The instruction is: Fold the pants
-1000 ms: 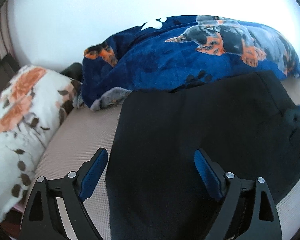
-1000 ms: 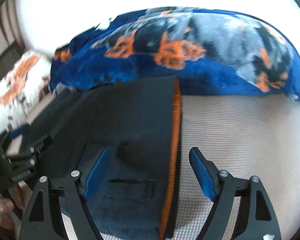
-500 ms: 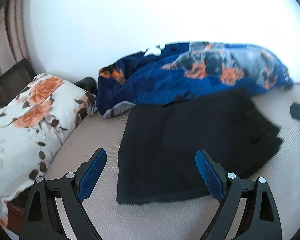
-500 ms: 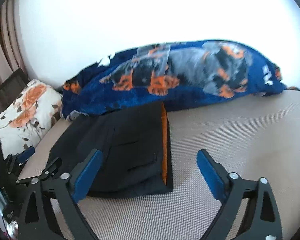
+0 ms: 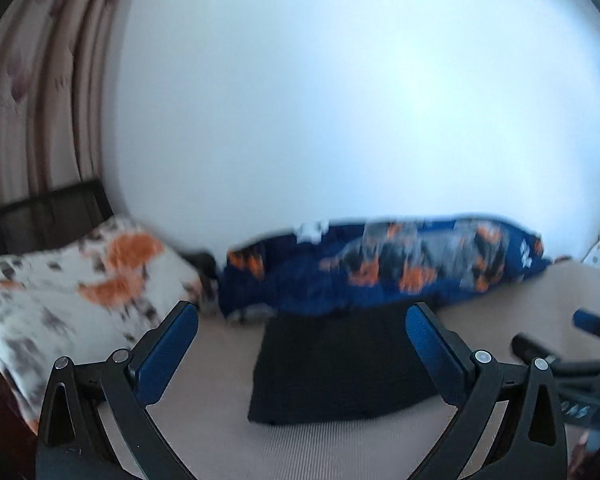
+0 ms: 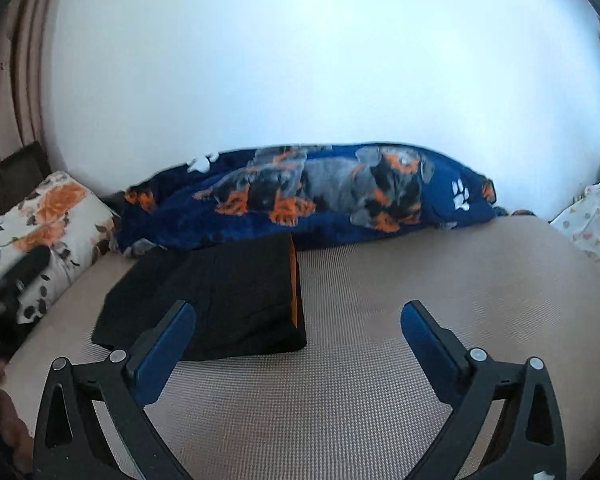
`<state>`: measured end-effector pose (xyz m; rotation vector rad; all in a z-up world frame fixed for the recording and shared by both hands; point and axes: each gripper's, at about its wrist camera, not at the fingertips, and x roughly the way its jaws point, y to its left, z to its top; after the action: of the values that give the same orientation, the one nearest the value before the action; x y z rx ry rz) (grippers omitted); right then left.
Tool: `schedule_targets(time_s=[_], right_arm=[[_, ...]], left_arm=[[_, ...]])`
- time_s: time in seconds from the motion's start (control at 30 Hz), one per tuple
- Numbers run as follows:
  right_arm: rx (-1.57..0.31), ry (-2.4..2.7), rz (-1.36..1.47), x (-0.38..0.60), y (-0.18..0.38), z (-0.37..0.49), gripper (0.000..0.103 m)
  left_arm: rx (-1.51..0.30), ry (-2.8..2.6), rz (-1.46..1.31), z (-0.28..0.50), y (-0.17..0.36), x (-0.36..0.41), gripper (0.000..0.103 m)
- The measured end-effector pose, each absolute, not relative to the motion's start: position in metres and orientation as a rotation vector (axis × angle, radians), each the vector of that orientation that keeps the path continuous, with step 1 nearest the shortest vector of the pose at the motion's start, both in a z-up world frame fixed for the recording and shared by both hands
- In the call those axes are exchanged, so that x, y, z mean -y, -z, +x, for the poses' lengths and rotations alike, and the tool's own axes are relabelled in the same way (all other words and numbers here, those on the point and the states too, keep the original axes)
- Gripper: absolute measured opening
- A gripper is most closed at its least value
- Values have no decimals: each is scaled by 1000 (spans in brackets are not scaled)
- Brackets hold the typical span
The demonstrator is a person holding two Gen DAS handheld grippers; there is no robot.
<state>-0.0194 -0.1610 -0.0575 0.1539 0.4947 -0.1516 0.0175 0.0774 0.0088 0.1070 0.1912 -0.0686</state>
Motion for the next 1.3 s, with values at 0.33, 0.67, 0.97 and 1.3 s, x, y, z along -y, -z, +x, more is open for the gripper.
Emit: schedule_targets(time_s=[0.33, 0.67, 0.97, 1.3], right_arm=[[-413, 103, 195, 168, 18, -52, 102], [-436, 57, 172, 159, 19, -62, 102], [-453, 50, 154, 156, 26, -61, 102], [-493, 43, 134, 152, 38, -51, 102]], left_arm=[[-221, 32, 69, -27, -40, -76, 103], [-370, 88, -16, -16, -22, -86, 103], [-407, 72, -12, -5, -9, -89, 103], [-461, 82, -3, 12, 7, -86, 103]])
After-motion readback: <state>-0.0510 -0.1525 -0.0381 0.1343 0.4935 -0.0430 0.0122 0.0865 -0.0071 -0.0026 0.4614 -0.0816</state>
